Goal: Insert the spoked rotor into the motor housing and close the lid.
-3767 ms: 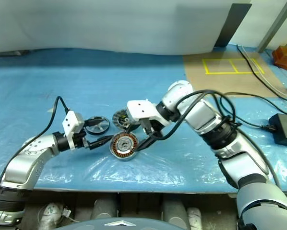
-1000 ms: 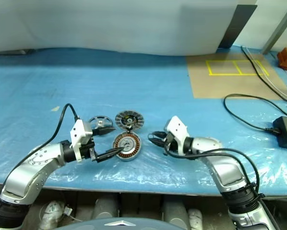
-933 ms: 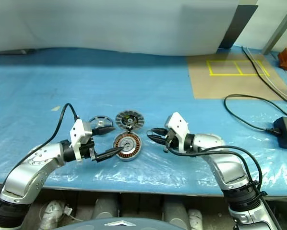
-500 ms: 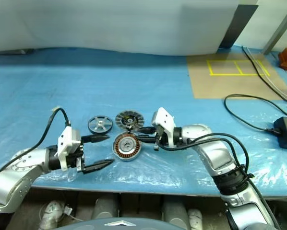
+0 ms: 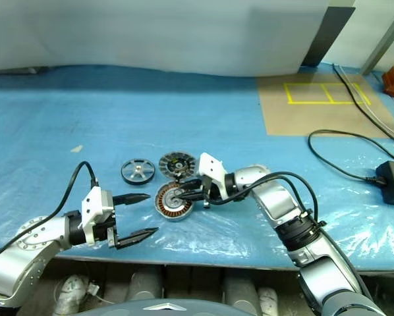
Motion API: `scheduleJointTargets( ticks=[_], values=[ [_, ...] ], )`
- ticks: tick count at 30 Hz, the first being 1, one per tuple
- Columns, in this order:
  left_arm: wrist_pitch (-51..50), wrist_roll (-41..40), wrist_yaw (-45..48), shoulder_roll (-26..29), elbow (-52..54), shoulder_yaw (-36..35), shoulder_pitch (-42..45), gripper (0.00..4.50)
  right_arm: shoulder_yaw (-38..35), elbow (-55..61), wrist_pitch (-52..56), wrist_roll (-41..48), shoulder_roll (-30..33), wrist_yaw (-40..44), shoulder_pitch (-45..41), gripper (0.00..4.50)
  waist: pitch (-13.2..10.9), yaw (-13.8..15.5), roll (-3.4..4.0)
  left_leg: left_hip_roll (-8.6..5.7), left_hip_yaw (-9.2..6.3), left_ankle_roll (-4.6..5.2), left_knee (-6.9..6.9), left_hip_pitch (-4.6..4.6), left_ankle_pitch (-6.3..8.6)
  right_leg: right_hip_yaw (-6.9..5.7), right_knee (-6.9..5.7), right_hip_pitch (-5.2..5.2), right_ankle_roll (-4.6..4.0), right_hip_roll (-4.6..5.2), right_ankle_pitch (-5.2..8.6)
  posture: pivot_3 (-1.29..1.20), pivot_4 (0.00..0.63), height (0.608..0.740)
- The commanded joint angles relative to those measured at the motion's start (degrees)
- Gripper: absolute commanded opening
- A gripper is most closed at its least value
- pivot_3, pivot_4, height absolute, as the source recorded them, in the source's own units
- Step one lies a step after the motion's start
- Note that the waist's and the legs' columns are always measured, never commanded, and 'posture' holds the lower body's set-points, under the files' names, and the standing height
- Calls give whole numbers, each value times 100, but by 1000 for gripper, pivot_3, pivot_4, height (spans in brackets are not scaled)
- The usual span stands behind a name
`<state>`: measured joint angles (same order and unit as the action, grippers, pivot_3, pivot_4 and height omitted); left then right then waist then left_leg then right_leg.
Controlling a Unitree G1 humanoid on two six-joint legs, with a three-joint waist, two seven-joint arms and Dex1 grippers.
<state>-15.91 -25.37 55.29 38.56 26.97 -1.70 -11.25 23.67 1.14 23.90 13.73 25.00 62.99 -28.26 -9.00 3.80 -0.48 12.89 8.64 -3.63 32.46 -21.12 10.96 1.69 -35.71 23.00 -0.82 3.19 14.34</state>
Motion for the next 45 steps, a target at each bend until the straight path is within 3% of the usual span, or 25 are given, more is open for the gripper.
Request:
scheduleJointTargets(
  ticks=[1,45],
  values=[
    [151,37,-111,-107,-14,15,15,4500,214,-170,-256,-170,-73,196,-98,650,0,-2,0,0,0,0,2,0,0,0,-1,0,0,0,0,0,150,740],
    [236,279,-301,-314,-202,296,252,4500,247,-792,-621,-601,-402,329,-316,650,0,-5,-1,3,0,0,19,-2,0,1,-10,-1,-3,-1,0,0,150,740]
  ],
)
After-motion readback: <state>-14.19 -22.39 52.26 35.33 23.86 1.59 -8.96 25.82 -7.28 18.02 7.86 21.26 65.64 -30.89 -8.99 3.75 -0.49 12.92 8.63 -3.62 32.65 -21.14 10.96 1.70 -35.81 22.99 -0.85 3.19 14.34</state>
